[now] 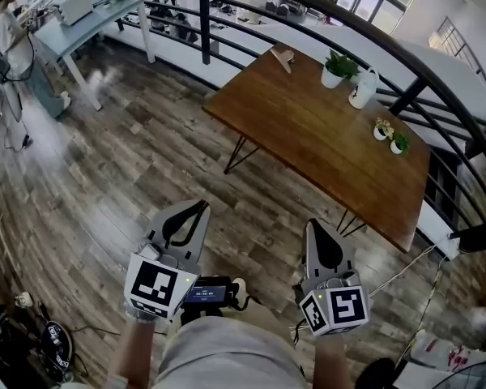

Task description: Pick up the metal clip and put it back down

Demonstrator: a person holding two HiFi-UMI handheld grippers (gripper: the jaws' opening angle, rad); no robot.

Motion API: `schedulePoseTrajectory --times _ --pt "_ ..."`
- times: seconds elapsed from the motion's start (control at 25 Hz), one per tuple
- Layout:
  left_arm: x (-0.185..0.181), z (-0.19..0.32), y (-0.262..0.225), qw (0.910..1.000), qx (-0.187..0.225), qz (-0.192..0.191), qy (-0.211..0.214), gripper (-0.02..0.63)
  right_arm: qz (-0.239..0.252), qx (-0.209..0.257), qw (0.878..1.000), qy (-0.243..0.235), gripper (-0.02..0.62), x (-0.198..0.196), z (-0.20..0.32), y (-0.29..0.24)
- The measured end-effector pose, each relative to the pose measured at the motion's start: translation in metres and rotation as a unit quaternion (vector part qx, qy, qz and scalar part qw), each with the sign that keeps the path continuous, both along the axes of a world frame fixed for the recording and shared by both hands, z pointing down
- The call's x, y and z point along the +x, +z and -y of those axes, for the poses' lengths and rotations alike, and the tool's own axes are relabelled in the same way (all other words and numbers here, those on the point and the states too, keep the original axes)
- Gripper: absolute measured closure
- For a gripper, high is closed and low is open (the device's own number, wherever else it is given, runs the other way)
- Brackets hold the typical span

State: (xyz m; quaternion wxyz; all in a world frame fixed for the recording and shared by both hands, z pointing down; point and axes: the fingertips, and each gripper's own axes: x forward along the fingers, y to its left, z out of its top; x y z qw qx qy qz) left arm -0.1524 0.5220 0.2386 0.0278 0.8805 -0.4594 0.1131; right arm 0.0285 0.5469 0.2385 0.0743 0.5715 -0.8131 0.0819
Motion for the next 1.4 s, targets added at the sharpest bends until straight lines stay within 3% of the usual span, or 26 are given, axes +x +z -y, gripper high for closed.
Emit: schedulePoseTrajectory --times 0.28,0.36,0.44,0.56,1.4 --pt "0.006 0.003 0.002 0.9999 -0.011 -0.004 -0.006 0.588 0.008 -0.005 1.0 -0.003 0.591 0.003 0.003 0.003" --pt "0.006 0.003 0.004 0.9999 -0.013 -0.003 -0.008 0.577 0.01 -0.008 1.0 -0.008 0.523 0.003 0.003 0.004" --pt "0.008 0.003 0.006 0.9998 -0.017 -0.001 -0.009 0.562 0.012 -0.009 1.0 -0.01 0.505 0.005 0.003 0.004" --pt "0.015 0.001 0.01 0.9997 -0.025 -0.003 -0.008 0.491 0.017 -0.012 1.0 -0.012 0.472 0.009 0.004 0.006" --pt "0.042 -0.001 0.002 0.999 0.007 0.006 -0.044 0.491 0.018 -0.002 1.0 -0.024 0.471 0.05 0.006 0.012"
